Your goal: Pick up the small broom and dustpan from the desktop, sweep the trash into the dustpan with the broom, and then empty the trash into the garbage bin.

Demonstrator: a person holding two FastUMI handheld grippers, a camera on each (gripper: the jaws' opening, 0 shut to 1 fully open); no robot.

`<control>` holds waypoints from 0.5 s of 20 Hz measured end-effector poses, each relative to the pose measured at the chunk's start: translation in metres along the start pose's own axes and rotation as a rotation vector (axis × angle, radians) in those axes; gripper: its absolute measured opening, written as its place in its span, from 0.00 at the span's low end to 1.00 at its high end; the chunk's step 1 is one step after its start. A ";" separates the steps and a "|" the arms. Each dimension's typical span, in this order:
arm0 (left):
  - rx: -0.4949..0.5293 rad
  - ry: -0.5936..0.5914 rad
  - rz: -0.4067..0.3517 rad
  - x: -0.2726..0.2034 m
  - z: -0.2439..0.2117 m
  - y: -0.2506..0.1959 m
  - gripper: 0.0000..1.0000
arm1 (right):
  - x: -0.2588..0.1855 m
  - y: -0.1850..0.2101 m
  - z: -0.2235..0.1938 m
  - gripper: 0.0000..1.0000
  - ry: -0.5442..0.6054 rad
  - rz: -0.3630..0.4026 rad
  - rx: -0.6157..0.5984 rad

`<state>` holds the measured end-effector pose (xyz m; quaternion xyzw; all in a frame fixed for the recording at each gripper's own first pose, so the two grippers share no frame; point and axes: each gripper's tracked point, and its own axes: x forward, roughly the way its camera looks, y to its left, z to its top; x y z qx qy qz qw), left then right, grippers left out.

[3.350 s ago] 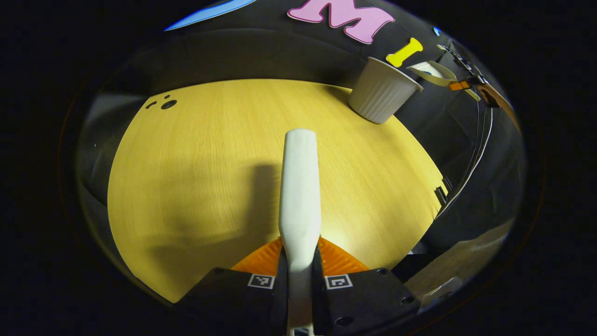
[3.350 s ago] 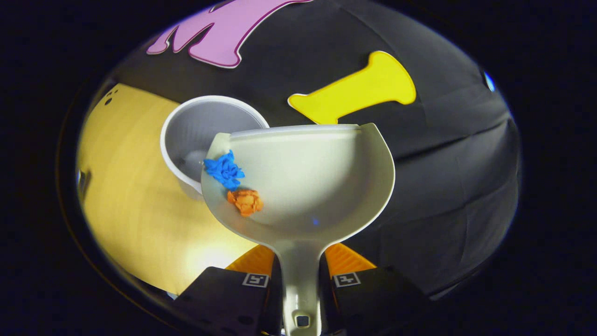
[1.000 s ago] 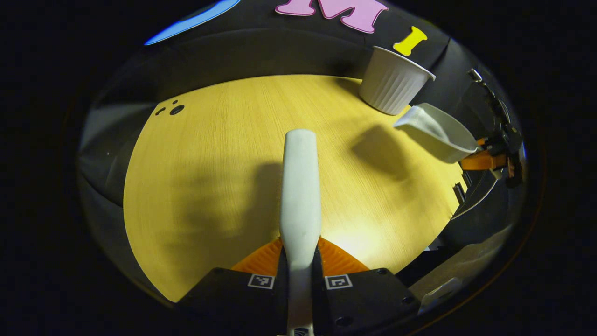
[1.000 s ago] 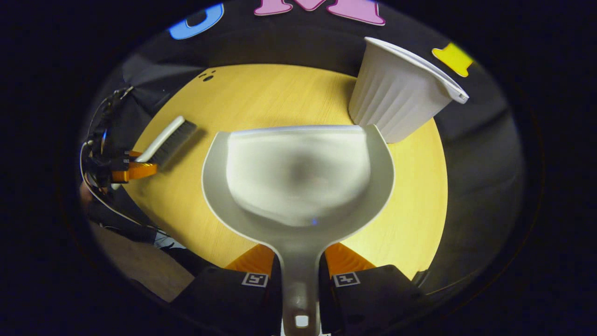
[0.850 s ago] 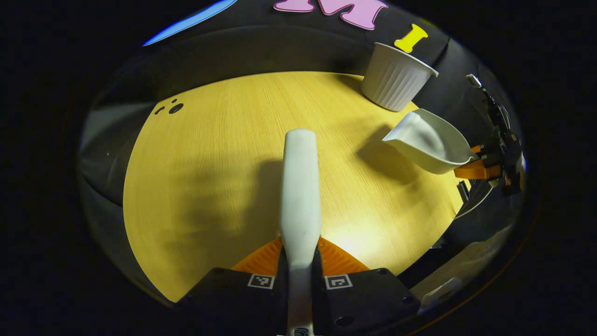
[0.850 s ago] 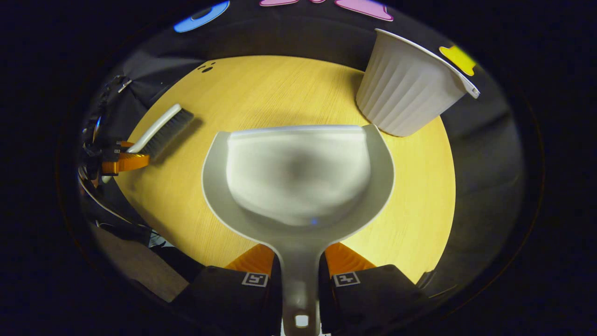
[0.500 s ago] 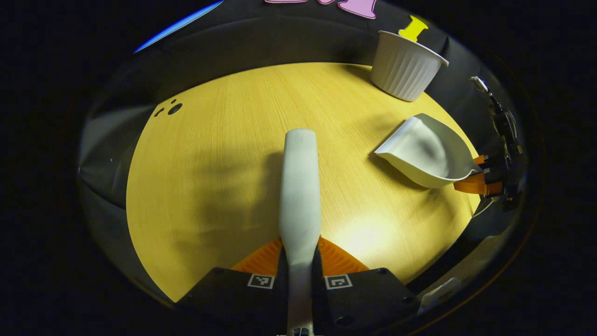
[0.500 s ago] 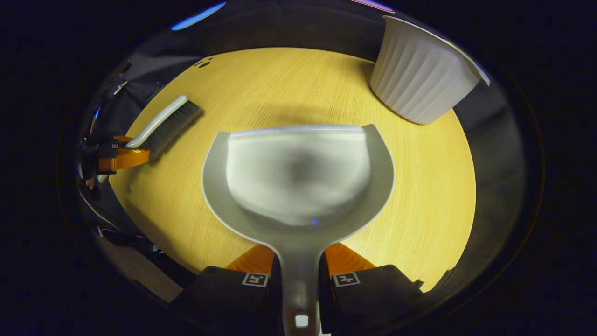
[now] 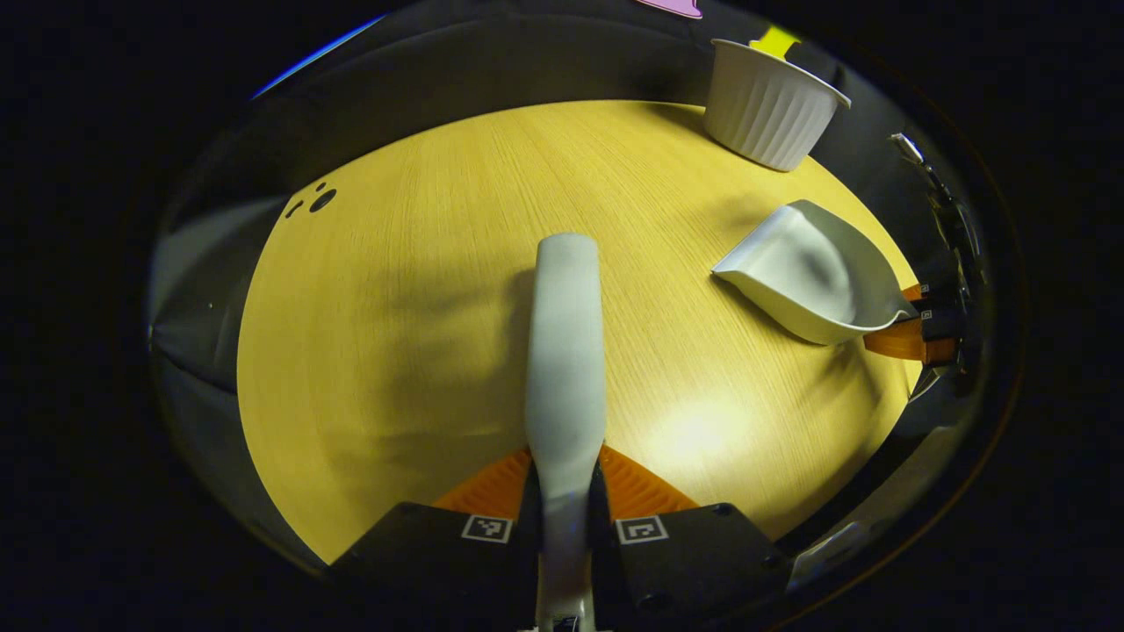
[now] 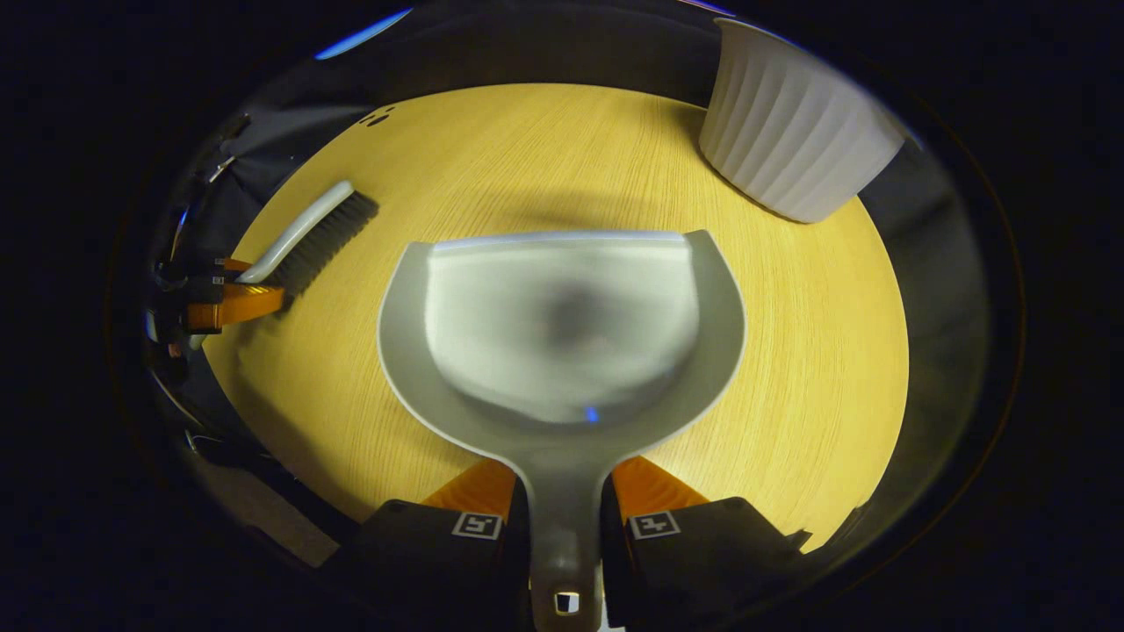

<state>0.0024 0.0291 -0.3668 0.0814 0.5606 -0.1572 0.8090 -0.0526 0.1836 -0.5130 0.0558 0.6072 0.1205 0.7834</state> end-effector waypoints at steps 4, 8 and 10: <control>0.018 -0.003 0.018 -0.005 -0.001 0.000 0.30 | -0.004 0.002 -0.004 0.39 0.013 0.003 -0.020; 0.047 -0.031 0.047 -0.025 -0.002 0.007 0.32 | -0.033 0.003 -0.003 0.41 -0.014 0.026 0.026; 0.056 -0.059 0.049 -0.041 -0.003 0.007 0.28 | -0.055 -0.002 0.002 0.41 -0.052 0.035 0.056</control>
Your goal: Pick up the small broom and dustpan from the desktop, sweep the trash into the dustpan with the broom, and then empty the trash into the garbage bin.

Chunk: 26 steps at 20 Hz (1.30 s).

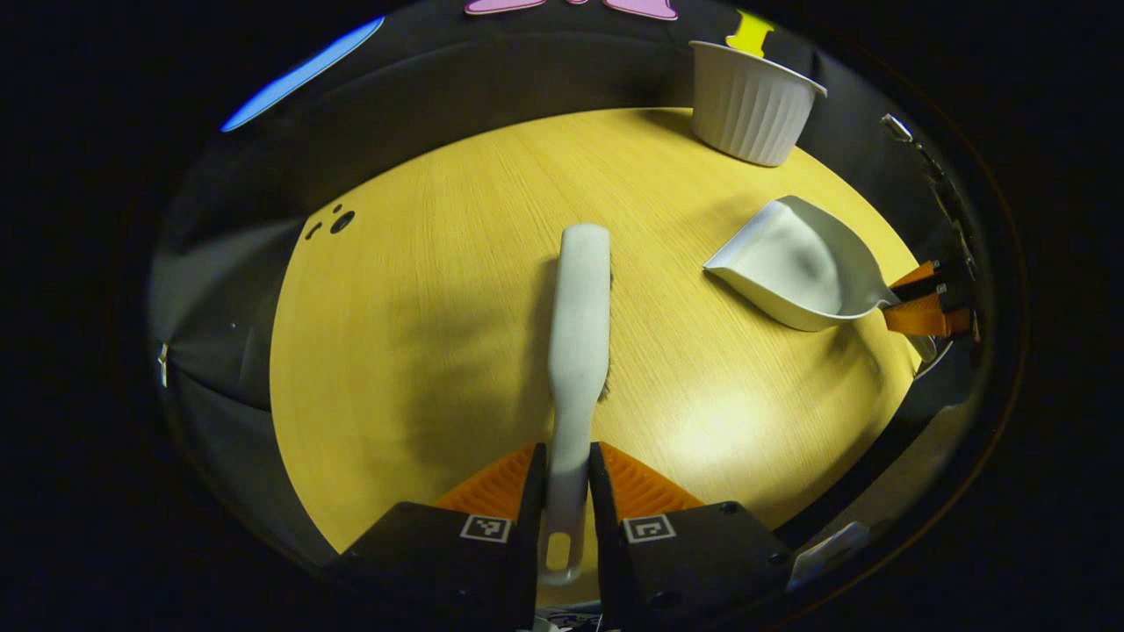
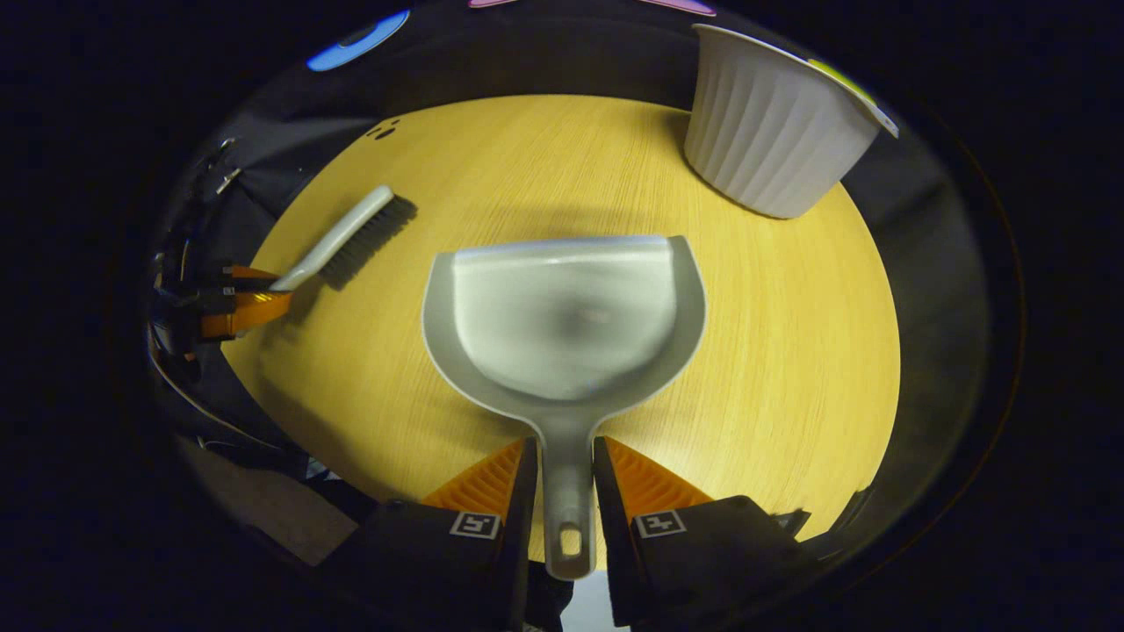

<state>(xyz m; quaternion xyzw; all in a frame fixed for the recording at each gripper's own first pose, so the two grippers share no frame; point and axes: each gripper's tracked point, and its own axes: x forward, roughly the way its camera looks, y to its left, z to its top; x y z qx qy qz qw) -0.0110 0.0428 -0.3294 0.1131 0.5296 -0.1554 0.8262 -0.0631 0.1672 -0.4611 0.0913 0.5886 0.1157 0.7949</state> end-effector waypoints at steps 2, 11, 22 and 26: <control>-0.011 -0.038 -0.002 -0.017 0.005 -0.001 0.28 | -0.028 -0.002 0.007 0.45 -0.055 -0.008 0.019; -0.135 -0.512 -0.002 -0.137 0.123 -0.007 0.31 | -0.141 0.011 0.116 0.38 -0.512 -0.044 0.024; -0.117 -0.803 -0.024 -0.219 0.182 -0.017 0.31 | -0.217 0.032 0.173 0.37 -0.797 -0.061 -0.049; -0.136 -0.784 -0.023 -0.215 0.179 -0.016 0.31 | -0.210 0.033 0.172 0.37 -0.789 -0.072 -0.064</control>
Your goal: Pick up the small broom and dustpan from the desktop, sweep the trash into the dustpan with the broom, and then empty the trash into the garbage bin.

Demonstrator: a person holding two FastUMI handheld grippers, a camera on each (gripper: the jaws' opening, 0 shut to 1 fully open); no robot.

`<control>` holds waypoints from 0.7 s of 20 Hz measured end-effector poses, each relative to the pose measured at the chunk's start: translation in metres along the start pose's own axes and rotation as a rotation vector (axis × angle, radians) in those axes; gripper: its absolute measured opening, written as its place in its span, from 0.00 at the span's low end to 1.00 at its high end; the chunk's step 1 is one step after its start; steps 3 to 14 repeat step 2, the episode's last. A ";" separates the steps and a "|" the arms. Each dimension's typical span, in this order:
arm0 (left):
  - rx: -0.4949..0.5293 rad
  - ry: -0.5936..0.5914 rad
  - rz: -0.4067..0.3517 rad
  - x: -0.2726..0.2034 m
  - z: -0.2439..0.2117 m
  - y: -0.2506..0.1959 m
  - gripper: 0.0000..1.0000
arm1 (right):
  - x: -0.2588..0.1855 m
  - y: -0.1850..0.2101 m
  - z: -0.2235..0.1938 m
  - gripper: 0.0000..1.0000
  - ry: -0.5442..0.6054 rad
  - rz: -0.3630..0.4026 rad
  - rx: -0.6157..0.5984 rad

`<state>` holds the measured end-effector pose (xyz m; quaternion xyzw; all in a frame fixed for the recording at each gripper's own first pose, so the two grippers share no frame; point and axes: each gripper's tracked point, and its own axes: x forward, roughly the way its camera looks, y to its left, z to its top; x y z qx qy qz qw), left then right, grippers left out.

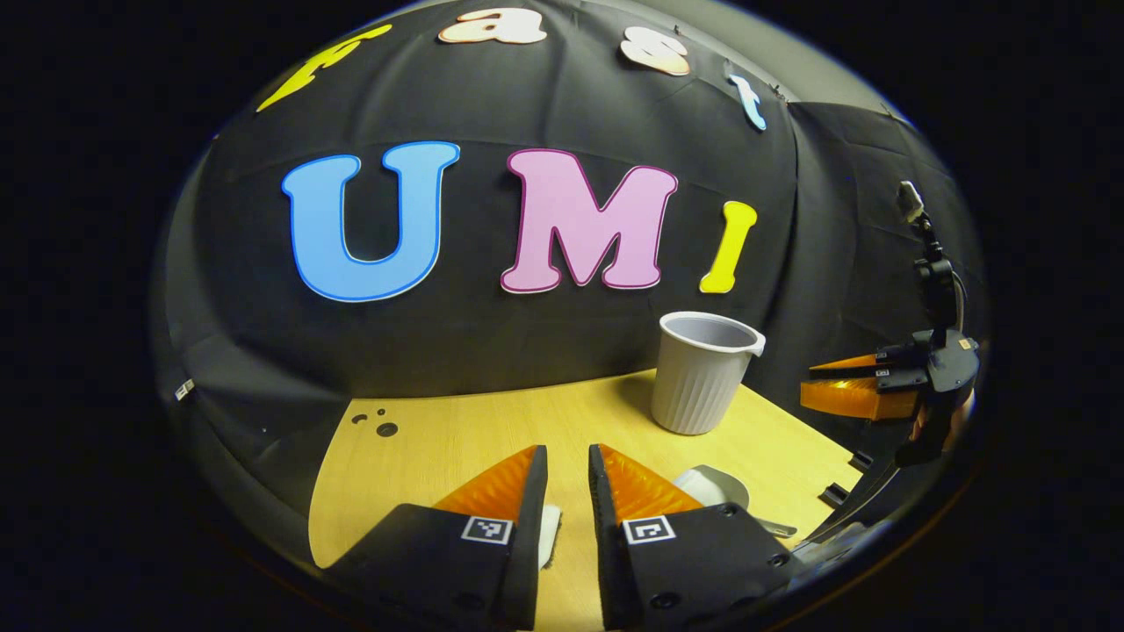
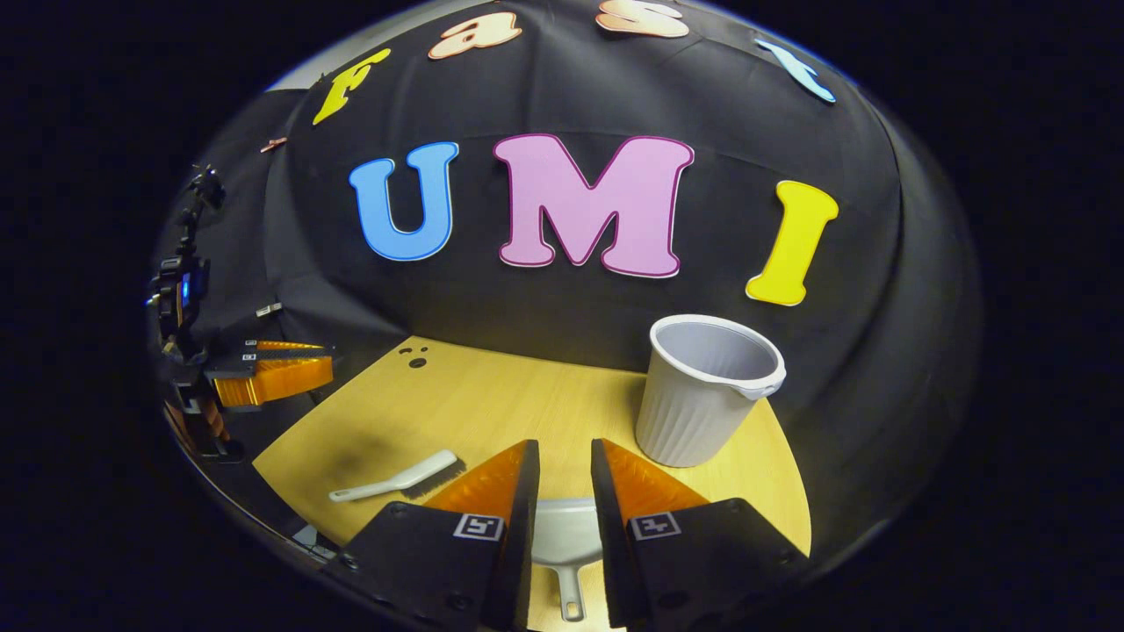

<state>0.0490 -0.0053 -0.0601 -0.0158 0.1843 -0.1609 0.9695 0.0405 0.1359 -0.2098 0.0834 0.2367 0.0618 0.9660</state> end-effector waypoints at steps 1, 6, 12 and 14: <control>0.002 0.000 0.004 0.000 0.001 0.001 0.32 | 0.000 0.002 0.000 0.37 0.003 0.003 -0.001; 0.007 -0.003 0.009 -0.001 0.002 0.001 0.32 | 0.000 0.002 0.000 0.33 0.002 0.002 0.003; 0.007 -0.003 0.009 -0.001 0.002 0.001 0.32 | 0.000 0.002 0.000 0.33 0.002 0.002 0.003; 0.007 -0.003 0.009 -0.001 0.002 0.001 0.32 | 0.000 0.002 0.000 0.33 0.002 0.002 0.003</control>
